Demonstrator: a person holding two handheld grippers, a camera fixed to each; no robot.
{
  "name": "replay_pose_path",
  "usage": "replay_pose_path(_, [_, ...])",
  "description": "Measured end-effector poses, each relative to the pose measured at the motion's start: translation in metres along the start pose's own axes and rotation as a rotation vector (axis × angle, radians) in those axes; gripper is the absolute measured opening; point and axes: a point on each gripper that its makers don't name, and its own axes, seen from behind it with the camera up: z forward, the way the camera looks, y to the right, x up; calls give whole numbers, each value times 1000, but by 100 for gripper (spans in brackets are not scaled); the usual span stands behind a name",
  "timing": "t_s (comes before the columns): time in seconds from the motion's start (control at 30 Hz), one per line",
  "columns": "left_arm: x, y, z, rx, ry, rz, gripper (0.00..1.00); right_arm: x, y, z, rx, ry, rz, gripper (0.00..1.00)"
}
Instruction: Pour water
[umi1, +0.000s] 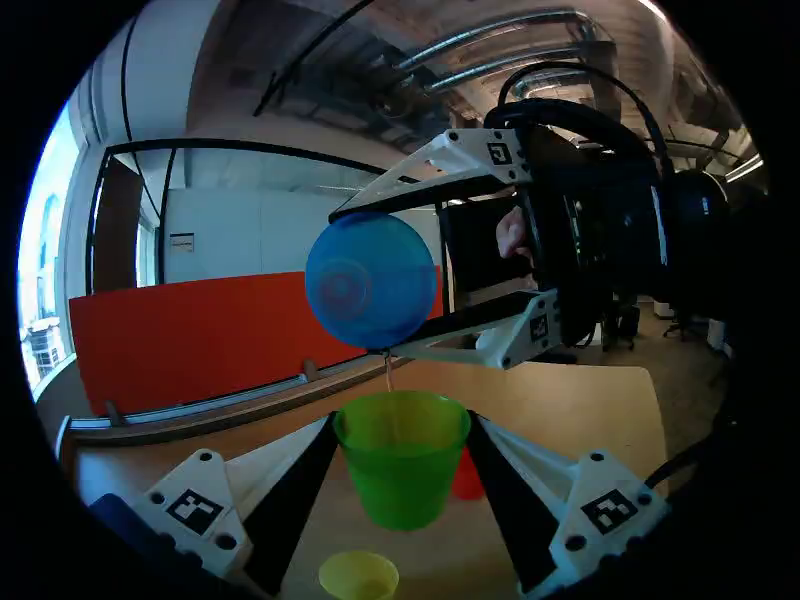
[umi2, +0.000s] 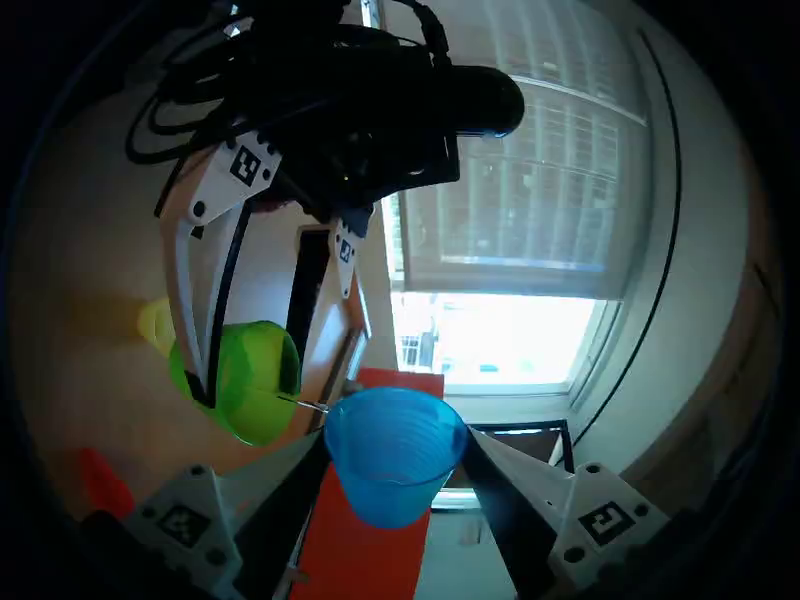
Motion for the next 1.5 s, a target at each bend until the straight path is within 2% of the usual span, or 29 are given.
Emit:
replay_pose_path(0.97, [-1, -3, -2, 8, -1, 1, 89, 11, -2, 1, -6, 6, 11, 92])
replay_pose_path(1.5, [0, -2, -2, 7, 0, 0, 89, 7, -2, -3, 1, 8, 22, 92])
